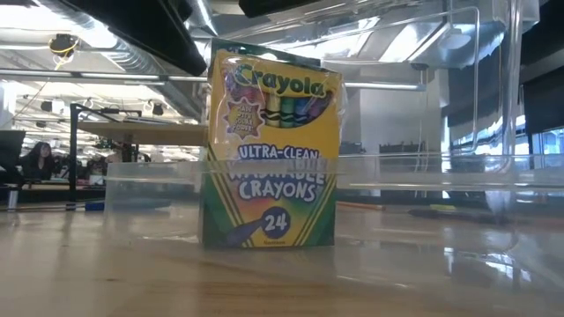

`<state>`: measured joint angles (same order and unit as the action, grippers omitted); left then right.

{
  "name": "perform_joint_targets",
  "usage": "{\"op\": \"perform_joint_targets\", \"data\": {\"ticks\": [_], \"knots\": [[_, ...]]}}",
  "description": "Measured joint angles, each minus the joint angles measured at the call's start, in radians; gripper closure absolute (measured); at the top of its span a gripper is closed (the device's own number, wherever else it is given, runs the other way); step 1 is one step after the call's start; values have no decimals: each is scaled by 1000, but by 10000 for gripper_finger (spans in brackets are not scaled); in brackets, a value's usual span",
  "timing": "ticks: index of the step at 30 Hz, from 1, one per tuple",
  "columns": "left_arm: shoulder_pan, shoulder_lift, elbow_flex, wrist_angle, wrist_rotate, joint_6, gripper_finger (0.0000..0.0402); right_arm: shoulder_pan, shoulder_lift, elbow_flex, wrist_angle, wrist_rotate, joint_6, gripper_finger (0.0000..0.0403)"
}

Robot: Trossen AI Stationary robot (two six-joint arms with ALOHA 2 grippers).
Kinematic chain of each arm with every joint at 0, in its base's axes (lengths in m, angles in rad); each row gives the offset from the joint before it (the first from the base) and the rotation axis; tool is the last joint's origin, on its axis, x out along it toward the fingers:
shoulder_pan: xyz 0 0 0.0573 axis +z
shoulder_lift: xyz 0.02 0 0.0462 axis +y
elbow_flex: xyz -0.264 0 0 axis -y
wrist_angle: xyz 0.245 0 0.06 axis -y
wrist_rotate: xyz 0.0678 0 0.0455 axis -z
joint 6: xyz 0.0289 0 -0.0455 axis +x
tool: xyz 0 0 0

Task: Pack school essentials
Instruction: Put the crayon box into the transparent supply box

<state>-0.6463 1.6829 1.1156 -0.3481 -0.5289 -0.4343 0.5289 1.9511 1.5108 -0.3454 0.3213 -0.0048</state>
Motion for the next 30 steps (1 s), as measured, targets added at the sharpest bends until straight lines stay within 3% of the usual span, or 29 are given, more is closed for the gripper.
{"op": "perform_joint_targets", "data": {"ticks": [17, 30], "knots": [[20, 0, 0, 37, -13, 33, 278, 6, -2, 5, 16, -3, -53, 302], [51, 0, 0, 35, -13, 129, 278, 53, -5, 74, -25, -28, 189, 302]]}}
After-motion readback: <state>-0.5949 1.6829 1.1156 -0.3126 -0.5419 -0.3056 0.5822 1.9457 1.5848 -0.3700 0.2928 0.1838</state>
